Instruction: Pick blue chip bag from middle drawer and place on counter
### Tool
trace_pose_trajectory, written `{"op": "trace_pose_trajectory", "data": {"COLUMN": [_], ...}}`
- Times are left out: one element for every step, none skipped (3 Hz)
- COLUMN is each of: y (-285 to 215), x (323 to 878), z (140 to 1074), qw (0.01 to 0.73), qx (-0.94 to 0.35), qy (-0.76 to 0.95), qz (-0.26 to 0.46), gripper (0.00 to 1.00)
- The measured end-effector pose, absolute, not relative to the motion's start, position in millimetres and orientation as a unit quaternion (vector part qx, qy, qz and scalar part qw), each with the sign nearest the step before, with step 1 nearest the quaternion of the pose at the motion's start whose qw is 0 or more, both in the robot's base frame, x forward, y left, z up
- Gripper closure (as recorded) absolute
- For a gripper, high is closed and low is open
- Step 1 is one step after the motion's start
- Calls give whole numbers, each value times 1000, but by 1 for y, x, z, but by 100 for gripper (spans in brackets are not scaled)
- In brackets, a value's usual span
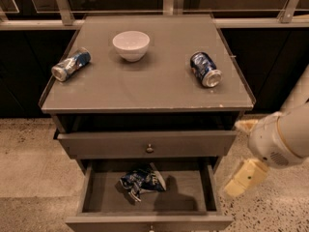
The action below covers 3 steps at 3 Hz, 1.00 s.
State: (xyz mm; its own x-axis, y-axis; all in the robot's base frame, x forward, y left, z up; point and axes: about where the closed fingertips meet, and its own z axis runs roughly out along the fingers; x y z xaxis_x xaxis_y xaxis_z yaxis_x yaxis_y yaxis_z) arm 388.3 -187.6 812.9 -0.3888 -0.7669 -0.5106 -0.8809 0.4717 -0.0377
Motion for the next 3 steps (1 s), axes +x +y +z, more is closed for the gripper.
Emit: {"op": "trace_pose_trajectory", "data": {"y": [-186,-186,-178], "x": [385,385,390], "z": [808,808,775], "qw": [233,234,243], "qx": [-499,-499,-489], "qy": [826,826,827], "qz": [122,122,134], "gripper": [0,0,0]}}
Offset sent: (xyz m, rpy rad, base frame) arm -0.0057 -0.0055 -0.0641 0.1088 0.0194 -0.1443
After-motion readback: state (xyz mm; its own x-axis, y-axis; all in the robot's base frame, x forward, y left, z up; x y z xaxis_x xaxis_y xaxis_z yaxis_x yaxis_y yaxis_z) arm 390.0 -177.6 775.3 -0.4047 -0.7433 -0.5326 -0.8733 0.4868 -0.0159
